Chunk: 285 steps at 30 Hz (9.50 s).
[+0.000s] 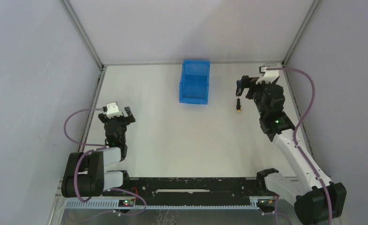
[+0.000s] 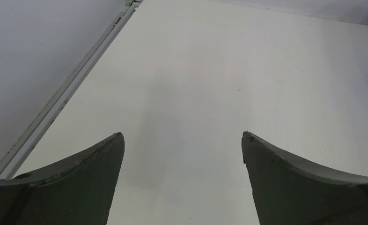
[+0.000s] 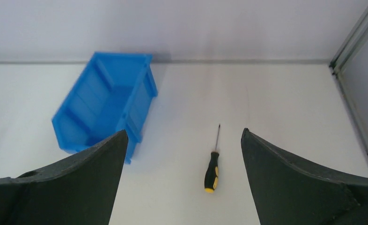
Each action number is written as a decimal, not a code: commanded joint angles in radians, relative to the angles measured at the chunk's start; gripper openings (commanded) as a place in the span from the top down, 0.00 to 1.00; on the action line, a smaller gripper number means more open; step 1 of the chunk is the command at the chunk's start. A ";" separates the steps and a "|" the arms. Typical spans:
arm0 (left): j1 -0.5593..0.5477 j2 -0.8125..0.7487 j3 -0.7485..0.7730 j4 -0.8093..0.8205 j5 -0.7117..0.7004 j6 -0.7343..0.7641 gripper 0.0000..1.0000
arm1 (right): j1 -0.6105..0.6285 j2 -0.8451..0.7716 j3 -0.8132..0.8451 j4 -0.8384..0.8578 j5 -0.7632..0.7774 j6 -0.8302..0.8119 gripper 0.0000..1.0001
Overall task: Put the screwdriver in the bin
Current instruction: Pick up the screwdriver from the center of the board, then place the screwdriver in the bin, then reset both arms
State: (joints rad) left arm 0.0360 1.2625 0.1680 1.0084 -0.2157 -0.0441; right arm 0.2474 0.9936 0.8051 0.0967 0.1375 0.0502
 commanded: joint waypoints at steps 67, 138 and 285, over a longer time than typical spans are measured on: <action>0.005 -0.006 0.029 0.034 -0.013 0.020 0.00 | -0.150 1.007 0.616 -0.610 -0.082 0.139 0.25; 0.004 -0.007 0.029 0.034 -0.012 0.020 0.00 | 0.144 0.680 1.116 -0.967 0.051 0.306 0.87; 0.005 -0.006 0.030 0.034 -0.012 0.020 0.00 | -0.059 0.413 0.596 -0.468 -0.107 0.130 0.00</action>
State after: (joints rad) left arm 0.0360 1.2625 0.1680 1.0084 -0.2157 -0.0441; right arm 0.2554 1.4673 1.4246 -0.4221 0.1101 0.2161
